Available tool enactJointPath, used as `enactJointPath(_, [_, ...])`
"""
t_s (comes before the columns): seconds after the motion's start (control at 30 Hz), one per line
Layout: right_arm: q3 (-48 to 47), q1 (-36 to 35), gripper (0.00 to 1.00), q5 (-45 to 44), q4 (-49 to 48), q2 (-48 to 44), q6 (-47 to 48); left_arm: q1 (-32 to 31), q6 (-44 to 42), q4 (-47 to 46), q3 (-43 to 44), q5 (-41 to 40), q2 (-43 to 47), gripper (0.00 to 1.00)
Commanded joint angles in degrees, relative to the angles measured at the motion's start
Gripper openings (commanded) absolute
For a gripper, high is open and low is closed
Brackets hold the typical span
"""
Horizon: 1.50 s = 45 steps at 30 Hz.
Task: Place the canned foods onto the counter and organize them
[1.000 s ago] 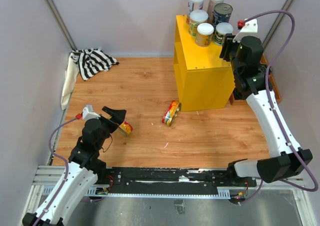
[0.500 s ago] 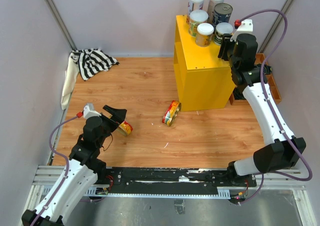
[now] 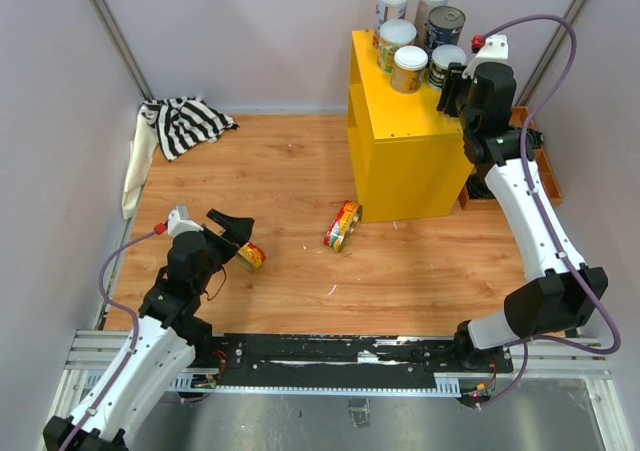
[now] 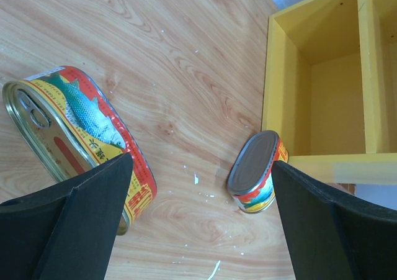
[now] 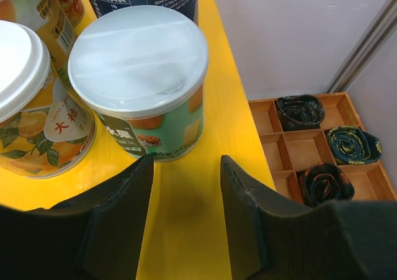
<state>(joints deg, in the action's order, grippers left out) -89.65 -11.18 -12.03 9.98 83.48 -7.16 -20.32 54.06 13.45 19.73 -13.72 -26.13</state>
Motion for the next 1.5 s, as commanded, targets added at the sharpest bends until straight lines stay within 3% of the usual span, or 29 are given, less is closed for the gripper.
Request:
enactJointPath(0.0, [-0.82, 0.9, 0.48, -0.16, -0.39, -1.39, -2.38, 0.49, -1.07, -1.35, 2.38, -0.08, -0.53, 0.98])
enactJointPath(0.2, [4.74, -1.1, 0.5, 1.77, 1.61, -7.72, -4.72, 0.49, -3.86, 2.84, 7.04, -0.92, -0.32, 0.98])
enactJointPath(0.43, [7.27, -9.25, 0.57, 0.72, 6.45, -14.51, -2.18, 0.53, -4.5, 4.25, 8.31, -1.61, 1.85, 0.98])
enactJointPath(0.8, [10.49, -31.19, 0.66, -8.11, 15.55, -23.51, -2.29, 0.5, -3.63, 3.78, 7.66, 0.18, 2.74, 0.98])
enactJointPath(1.07, [18.71, -51.67, 0.7, -20.91, 16.86, -22.23, -9.61, 0.47, -4.75, 3.27, 6.25, 1.32, 3.06, 0.98])
enactJointPath(1.47, [22.7, -55.09, 0.73, -23.41, 13.41, -8.69, -24.55, 0.52, -6.04, 3.74, 4.85, 2.7, 2.79, 0.98])
